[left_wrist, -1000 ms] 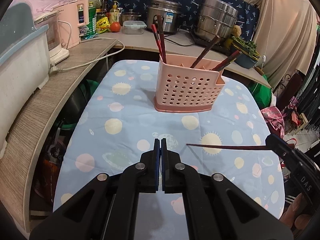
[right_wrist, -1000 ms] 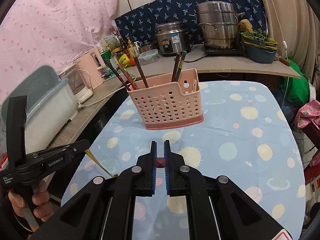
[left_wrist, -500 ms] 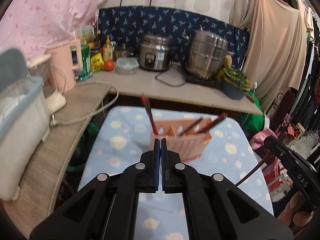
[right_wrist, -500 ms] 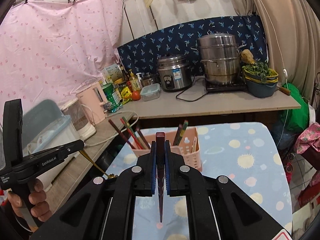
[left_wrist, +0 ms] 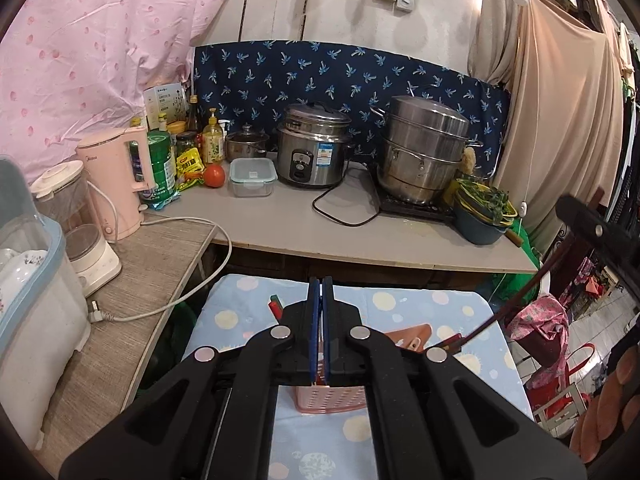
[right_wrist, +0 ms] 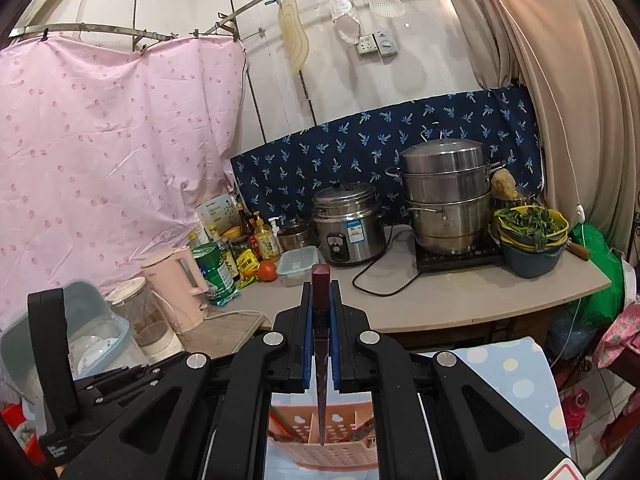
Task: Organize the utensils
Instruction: 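Lift and carry the gold spoon and dark red chopstick to the pink basket with both tools, then open the left tool over the basket while the right tool releases the chopstick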
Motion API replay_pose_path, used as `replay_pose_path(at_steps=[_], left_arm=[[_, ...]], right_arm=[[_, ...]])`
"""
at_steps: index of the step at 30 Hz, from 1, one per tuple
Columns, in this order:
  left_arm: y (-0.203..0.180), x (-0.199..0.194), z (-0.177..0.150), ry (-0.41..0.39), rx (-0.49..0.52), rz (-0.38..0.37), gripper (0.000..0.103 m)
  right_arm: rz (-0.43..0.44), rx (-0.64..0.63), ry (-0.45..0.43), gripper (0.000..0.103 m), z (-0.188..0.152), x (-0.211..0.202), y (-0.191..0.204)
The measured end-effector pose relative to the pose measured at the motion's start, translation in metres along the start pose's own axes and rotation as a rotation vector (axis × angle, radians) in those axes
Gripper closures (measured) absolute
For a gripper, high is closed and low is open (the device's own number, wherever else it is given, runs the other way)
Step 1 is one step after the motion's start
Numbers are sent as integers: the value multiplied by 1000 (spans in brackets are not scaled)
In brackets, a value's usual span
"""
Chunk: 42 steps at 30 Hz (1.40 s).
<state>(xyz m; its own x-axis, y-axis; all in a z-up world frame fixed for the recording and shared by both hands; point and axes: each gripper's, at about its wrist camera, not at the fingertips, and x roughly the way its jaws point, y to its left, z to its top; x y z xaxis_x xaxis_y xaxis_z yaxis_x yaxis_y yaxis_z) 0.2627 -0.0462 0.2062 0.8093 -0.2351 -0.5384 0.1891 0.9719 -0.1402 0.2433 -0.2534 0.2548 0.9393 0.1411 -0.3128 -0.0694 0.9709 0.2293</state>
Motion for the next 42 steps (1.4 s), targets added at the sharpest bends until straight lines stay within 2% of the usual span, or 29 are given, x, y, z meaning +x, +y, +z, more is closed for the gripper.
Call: replay_pose_path(at_steps=[4, 9, 13, 21, 24, 26, 29, 37, 42], left_arm=[[0, 18, -3, 31, -6, 3, 102], [1, 41, -12, 68, -4, 19, 102], [3, 58, -18, 100, -10, 24, 102], [4, 82, -27, 128, -12, 48, 102], [4, 85, -29, 116, -12, 54, 101], [3, 85, -30, 111, -10, 67, 93], [2, 79, -30, 89, -5, 79, 74], [-2, 53, -34, 59, 9, 113, 71], [-3, 34, -46, 60, 9, 132, 70]], right_arm=[[-15, -5, 55, 96, -9, 35, -1], [-20, -11, 142, 96, -36, 72, -4], [-26, -16, 187, 96, -56, 89, -7], [-22, -33, 248, 95, -71, 109, -10], [-24, -28, 241, 91, -72, 106, -12], [-23, -20, 233, 91, -71, 102, -14], [-16, -15, 227, 90, -68, 95, -16], [6, -30, 230, 74, -80, 58, -12], [6, -30, 244, 71, -98, 30, -13]])
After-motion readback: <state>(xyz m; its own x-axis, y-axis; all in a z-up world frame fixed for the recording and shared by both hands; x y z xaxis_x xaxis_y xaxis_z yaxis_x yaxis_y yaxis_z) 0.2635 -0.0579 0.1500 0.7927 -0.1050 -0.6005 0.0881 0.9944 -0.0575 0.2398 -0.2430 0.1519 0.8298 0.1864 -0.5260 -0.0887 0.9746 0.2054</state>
